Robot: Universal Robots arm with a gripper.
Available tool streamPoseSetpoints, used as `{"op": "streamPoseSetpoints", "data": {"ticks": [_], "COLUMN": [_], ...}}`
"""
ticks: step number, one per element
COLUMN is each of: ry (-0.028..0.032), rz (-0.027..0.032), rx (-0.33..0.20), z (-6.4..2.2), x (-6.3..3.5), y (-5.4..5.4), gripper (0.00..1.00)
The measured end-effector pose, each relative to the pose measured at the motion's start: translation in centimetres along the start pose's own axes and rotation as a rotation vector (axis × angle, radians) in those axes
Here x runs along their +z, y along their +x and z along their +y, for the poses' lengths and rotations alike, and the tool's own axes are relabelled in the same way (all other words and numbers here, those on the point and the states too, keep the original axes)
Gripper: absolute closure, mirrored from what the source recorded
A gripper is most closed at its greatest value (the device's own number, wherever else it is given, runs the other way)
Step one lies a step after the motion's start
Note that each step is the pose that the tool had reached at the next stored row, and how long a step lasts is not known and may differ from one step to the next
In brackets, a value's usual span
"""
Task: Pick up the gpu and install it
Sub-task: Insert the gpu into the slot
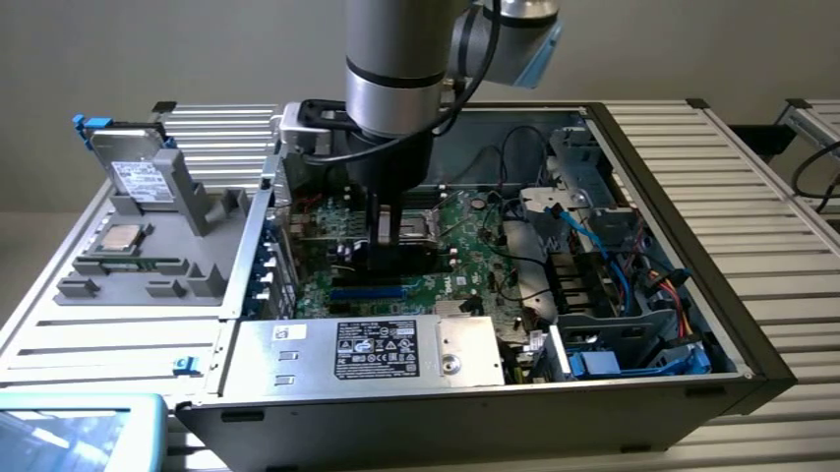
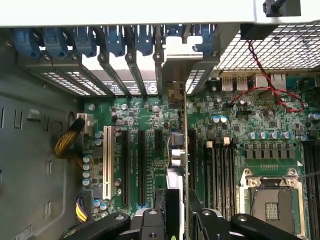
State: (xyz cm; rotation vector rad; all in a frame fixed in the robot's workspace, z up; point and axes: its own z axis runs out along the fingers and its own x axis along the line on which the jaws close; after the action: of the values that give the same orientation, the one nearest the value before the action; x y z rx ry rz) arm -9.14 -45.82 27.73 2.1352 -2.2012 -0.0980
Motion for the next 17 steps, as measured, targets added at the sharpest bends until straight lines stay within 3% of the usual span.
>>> {"op": "streamPoseSetpoints", "data": {"ticks": [17], "ry": [-0.0057], "rz": [0.0002], "rx": [0.000], "z": [0.13], "x": [1.14], "y": [0.2], "gripper": [0.72]}}
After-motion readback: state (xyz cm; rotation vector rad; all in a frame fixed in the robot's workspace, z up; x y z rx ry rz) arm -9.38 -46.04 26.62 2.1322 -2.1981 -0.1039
